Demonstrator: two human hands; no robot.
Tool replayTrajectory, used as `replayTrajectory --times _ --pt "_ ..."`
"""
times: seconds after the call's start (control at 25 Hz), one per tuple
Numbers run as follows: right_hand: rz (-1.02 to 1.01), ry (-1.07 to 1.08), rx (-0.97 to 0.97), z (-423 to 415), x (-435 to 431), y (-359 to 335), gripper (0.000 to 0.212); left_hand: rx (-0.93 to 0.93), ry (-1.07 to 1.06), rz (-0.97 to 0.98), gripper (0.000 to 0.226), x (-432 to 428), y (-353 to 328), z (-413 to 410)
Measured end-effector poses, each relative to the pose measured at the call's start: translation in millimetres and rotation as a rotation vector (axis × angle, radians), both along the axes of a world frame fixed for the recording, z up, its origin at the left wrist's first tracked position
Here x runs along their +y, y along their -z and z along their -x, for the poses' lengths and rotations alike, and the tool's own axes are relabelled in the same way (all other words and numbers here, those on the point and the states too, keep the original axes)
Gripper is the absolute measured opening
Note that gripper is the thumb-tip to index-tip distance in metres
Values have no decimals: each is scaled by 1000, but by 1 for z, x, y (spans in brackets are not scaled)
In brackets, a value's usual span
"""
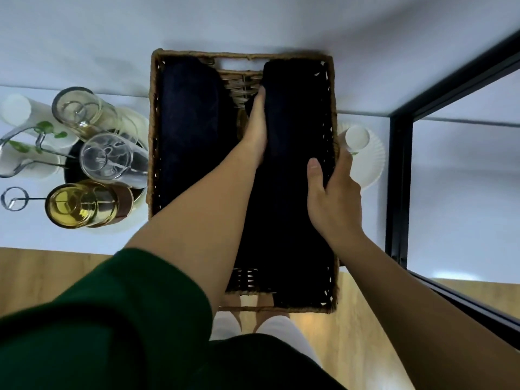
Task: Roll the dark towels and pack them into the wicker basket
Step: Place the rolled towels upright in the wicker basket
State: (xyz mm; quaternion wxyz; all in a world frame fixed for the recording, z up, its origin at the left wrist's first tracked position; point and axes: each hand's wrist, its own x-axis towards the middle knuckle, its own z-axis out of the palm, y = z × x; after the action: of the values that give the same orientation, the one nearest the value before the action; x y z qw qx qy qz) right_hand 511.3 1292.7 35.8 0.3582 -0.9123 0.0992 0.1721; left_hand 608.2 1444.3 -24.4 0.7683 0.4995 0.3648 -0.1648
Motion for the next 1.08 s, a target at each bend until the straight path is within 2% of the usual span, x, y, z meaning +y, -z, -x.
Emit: replayTrajectory --times 0.08,0.2,0.28,0.32,0.4,0.52,0.56,0.72,0.92,1.04,1.08 --pt "-11 -12 -4 -1 1 -1 66 -9 -34 -29 66 -1 -6 -14" --pt "-19 -36 -8 -1 1 -2 68 -61 -110 74 46 -5 6 -18" --pt "-13 -37 -26 -2 2 0 70 -130 -91 131 42 -3 4 -13" --pt "-8 -35 -33 -2 2 1 70 -125 -69 87 43 -5 0 -7" --pt "-8 -24 -38 -2 1 1 70 4 -60 -27 53 -15 -3 14" --pt "-24 -1 -30 -2 2 -1 69 245 6 43 103 -32 7 94" --pt "-17 -2 -33 -1 3 -1 71 264 32 35 112 -35 9 128" --pt "-32 -4 -12 1 4 -3 79 253 35 89 106 -53 -12 200" --pt "-70 28 -6 3 3 -1 75 280 104 13 117 -53 -30 184" --pt "-108 35 15 2 -1 -4 80 193 191 51 102 -43 -40 186" --pt "-132 36 16 3 -3 -5 77 182 189 50 103 -42 -38 185"
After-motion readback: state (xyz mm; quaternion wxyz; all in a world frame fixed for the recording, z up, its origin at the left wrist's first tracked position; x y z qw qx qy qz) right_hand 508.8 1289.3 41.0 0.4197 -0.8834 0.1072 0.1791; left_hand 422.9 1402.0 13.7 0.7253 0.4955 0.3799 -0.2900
